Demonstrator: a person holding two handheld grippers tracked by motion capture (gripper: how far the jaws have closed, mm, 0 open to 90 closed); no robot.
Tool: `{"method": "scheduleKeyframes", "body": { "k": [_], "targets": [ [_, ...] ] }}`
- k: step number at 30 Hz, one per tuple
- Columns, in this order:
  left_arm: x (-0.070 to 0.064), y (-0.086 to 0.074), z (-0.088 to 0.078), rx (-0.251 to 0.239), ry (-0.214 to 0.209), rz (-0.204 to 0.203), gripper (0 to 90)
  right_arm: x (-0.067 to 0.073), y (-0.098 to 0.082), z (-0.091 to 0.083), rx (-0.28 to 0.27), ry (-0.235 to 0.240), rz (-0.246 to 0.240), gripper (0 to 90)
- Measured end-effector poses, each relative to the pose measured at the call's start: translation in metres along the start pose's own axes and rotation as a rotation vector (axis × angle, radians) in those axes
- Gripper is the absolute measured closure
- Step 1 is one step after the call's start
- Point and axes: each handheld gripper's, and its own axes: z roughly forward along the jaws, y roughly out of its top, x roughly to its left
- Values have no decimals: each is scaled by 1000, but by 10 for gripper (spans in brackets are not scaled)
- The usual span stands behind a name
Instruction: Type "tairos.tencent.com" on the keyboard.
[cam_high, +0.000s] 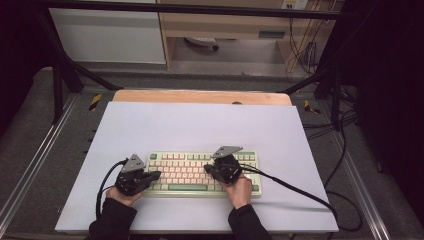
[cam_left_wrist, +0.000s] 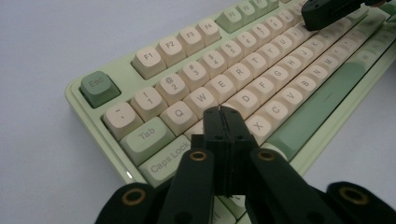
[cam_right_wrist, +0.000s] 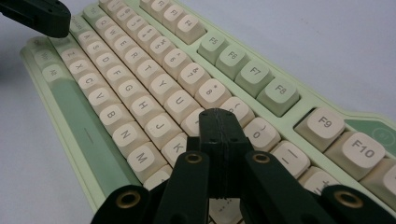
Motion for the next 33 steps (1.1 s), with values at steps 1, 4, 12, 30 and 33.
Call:
{"method": "scheduleKeyframes", "body": {
  "k": [1,4,12,30,33],
  "targets": [
    [0,0,0,-1,0,0,896,0,0,0,4,-1,-2,900],
    [0,0,0,0,0,1,896,1,-2,2,10,-5,-7,900],
    [0,0,-1,-3,0,0,896,2,0,-5,-4,11,3,900],
    [1,2,-2,-10,3,-2,896,6,-3,-25,4,10,-13,900],
    [0,3,-2,-14,0,-6,896,4,-4,-29,2,12,-18,900]
  ]
}}
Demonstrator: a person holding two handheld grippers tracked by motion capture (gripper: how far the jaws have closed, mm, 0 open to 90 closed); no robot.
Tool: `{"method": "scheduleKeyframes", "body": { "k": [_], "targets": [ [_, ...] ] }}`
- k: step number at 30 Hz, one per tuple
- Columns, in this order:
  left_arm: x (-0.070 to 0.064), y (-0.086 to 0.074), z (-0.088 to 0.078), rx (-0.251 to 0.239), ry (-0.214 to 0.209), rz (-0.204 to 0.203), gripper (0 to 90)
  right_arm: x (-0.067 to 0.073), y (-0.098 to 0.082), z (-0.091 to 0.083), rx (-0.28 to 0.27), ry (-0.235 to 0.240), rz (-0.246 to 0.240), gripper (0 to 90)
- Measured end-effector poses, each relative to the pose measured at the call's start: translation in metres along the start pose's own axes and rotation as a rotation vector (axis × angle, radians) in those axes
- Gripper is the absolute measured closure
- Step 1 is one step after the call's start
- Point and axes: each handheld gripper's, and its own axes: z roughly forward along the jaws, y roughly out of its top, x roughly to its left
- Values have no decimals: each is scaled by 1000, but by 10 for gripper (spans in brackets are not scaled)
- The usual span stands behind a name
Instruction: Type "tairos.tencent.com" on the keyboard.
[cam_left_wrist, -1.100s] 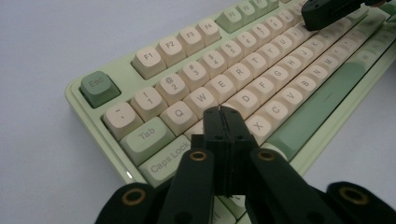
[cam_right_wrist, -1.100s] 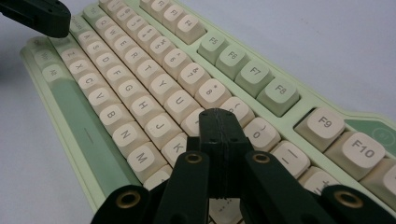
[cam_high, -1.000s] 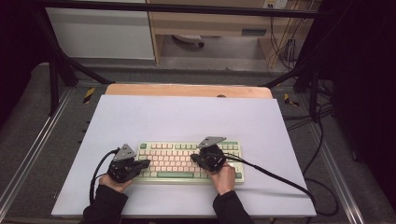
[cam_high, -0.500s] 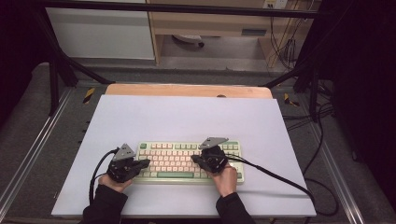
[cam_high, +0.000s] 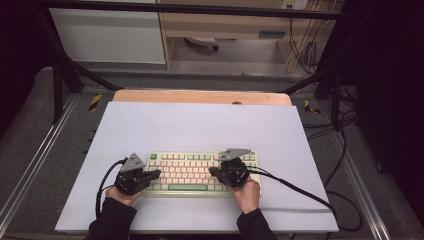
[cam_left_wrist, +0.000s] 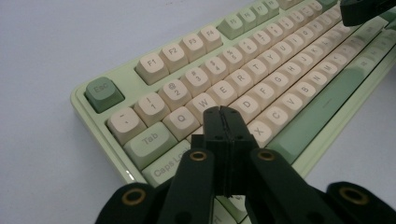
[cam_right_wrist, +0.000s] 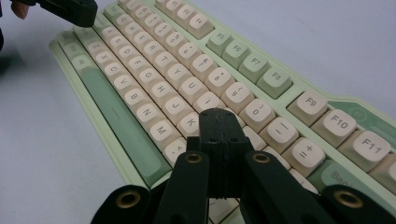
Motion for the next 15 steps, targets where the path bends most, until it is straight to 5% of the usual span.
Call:
{"method": "scheduleKeyframes", "body": {
  "k": [15],
  "targets": [
    [-4,6,6,-4,-1,-2,897,-8,-16,-19,-6,2,29,900]
  ]
}}
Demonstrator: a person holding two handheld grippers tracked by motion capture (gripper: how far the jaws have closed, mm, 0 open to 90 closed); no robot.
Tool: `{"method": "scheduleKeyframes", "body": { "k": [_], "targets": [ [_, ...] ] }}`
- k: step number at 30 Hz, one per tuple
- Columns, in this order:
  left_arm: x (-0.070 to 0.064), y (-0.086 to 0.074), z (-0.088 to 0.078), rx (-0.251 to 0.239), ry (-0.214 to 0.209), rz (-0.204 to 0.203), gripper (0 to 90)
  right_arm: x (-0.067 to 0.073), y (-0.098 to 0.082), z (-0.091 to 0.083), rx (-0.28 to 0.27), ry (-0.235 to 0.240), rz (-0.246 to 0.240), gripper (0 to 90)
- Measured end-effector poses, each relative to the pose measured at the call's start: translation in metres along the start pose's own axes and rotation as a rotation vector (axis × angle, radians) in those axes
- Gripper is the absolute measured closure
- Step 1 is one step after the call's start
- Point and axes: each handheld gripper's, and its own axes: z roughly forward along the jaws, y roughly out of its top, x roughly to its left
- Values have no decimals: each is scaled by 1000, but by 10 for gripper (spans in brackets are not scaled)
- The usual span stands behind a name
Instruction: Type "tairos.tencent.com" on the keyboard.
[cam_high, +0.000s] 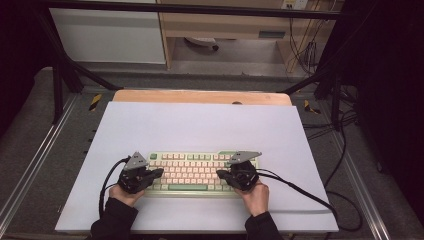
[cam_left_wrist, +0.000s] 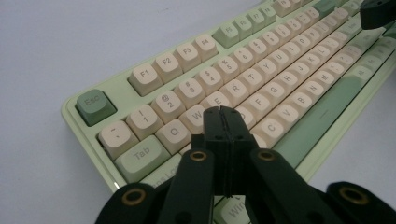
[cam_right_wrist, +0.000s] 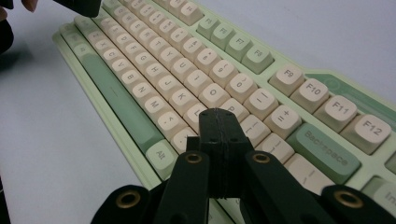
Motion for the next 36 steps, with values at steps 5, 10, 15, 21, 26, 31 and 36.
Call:
{"method": "scheduleKeyframes", "body": {
  "k": [5,10,15,21,26,31,36],
  "targets": [
    [-2,4,5,3,4,4,897,-3,-5,-7,1,-2,8,900],
    [-6,6,12,17,6,11,896,-6,-11,-11,1,-5,14,900],
    [-7,6,17,29,11,15,897,-8,-16,-14,6,-7,23,900],
    [-7,5,19,35,12,13,897,-9,-18,-16,5,-8,19,900],
    [-7,4,20,41,14,18,896,-9,-20,-15,1,-6,20,900],
    [-7,4,20,40,15,23,897,-8,-20,-15,4,-7,22,900],
    [-7,3,20,38,16,24,897,-9,-20,-15,4,-8,23,900]
  ]
}}
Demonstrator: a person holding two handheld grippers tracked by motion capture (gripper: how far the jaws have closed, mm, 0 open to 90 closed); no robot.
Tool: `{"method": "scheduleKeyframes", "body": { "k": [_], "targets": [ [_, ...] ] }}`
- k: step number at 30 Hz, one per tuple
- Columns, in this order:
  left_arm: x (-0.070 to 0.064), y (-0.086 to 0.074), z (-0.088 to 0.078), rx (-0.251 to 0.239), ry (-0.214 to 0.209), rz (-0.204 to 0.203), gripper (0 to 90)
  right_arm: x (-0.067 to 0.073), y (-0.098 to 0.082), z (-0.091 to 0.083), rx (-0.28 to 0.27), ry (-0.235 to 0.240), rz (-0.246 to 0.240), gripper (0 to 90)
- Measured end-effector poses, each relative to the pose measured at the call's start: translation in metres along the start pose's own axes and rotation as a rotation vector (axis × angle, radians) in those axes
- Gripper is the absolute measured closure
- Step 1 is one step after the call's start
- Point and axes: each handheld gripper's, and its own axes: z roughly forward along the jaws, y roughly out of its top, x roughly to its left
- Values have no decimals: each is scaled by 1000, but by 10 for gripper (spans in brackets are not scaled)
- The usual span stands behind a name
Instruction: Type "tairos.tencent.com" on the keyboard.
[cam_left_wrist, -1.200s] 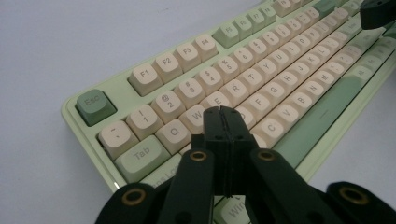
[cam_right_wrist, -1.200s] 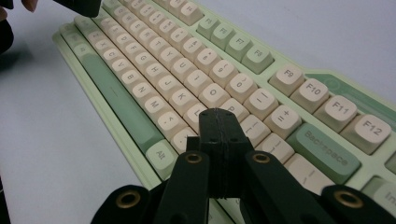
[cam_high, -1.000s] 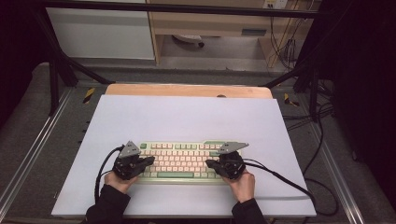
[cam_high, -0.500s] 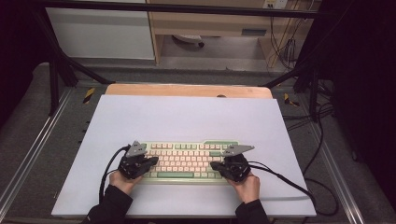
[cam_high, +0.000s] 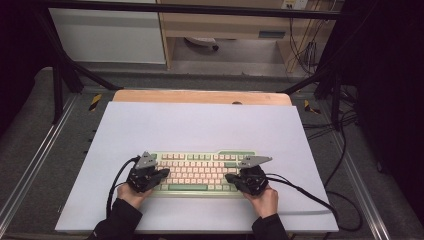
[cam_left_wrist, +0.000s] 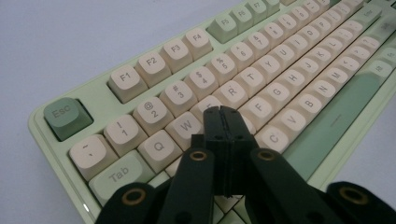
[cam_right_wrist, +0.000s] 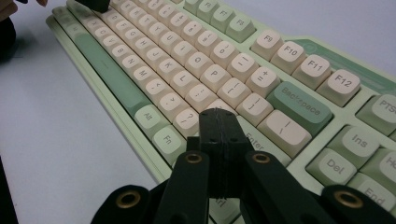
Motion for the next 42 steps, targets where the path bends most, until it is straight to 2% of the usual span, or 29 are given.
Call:
{"method": "scheduleKeyframes", "body": {
  "k": [9,15,26,37,42],
  "targets": [
    [-1,-2,1,6,-3,2,897,0,1,-2,-5,-2,-3,900],
    [-1,-1,-6,-19,-9,4,897,0,1,-3,-15,1,-1,900],
    [3,-5,-16,-29,-7,-6,896,0,3,-4,-21,13,3,900],
    [6,-9,-22,-29,-8,-13,897,4,6,0,-30,31,9,900],
    [7,-10,-23,-30,-9,-18,897,7,10,6,-18,41,-5,900]
  ]
}}
